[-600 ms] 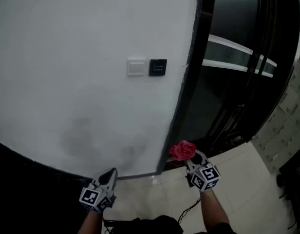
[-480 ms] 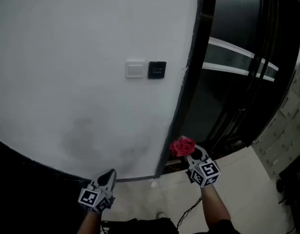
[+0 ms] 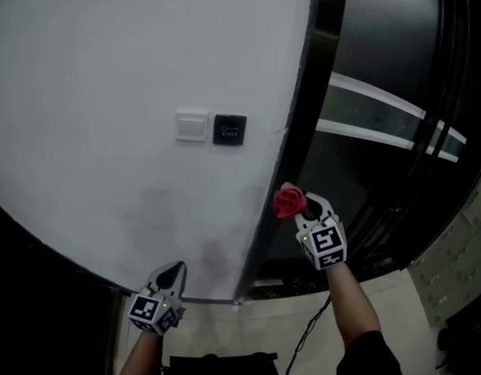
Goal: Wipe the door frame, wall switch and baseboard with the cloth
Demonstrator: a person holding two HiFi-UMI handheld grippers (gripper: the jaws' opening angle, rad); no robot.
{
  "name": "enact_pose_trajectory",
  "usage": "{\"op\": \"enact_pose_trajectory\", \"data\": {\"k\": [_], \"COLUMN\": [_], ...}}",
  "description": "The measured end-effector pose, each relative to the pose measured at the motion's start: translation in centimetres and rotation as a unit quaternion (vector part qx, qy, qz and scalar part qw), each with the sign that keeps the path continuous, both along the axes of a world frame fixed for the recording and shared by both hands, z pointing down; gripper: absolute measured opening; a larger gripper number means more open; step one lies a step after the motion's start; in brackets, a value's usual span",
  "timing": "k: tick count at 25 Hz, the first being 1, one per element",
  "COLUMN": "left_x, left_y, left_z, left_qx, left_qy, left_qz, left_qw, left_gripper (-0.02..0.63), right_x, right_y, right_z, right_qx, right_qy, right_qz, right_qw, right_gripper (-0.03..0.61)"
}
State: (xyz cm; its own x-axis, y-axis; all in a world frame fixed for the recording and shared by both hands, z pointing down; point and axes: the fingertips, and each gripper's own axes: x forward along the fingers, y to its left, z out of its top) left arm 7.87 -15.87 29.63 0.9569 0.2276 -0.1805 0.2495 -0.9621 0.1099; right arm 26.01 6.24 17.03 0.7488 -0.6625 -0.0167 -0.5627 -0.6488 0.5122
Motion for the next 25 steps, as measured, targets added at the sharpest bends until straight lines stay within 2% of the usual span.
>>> {"op": "enact_pose_trajectory", "data": {"k": [3, 7, 12, 17, 19, 25], "left_x": [1.3, 2.6, 3.0, 3.0, 3.2, 3.4], "left_y": [1.8, 3.5, 2.4, -0.2, -1.3, -2.1], "left_z": [-0.4, -0.2, -0.4, 0.6, 0.9, 2.1], "left_qx": [0.001, 0.007, 0.01, 0.022, 0.019, 0.012], "left_qy": [0.007, -0.006, -0.009, -0.029, -0.028, -0.038], "left_qz": [-0.008, 0.007, 0.016, 0.005, -0.003, 0.0], "left_qw": [0.9999, 0.9999, 0.9998, 0.9993, 0.9994, 0.9992], "left_gripper": [-0.008, -0.008, -0.008, -0.008, -0.008, -0.008], "right_x": [2.6, 5.0, 6.9, 7.9, 8.9, 10.0], "right_y": [-0.2, -1.1, -1.8, -1.4, -1.5, -2.0], "right_z": [-4.2, -9.0, -13.4, -13.9, -13.0, -10.0], "right_qx": [-0.028, -0.055, -0.122, -0.15, -0.176, -0.213], "right_qy": [0.057, 0.119, 0.206, 0.278, 0.291, 0.306], "right_qz": [0.007, 0.032, 0.099, 0.159, 0.177, 0.185], "right_qw": [0.998, 0.991, 0.966, 0.935, 0.923, 0.909], "right_gripper": [0.055, 0.055, 0.056, 0.056, 0.055, 0.055]}}
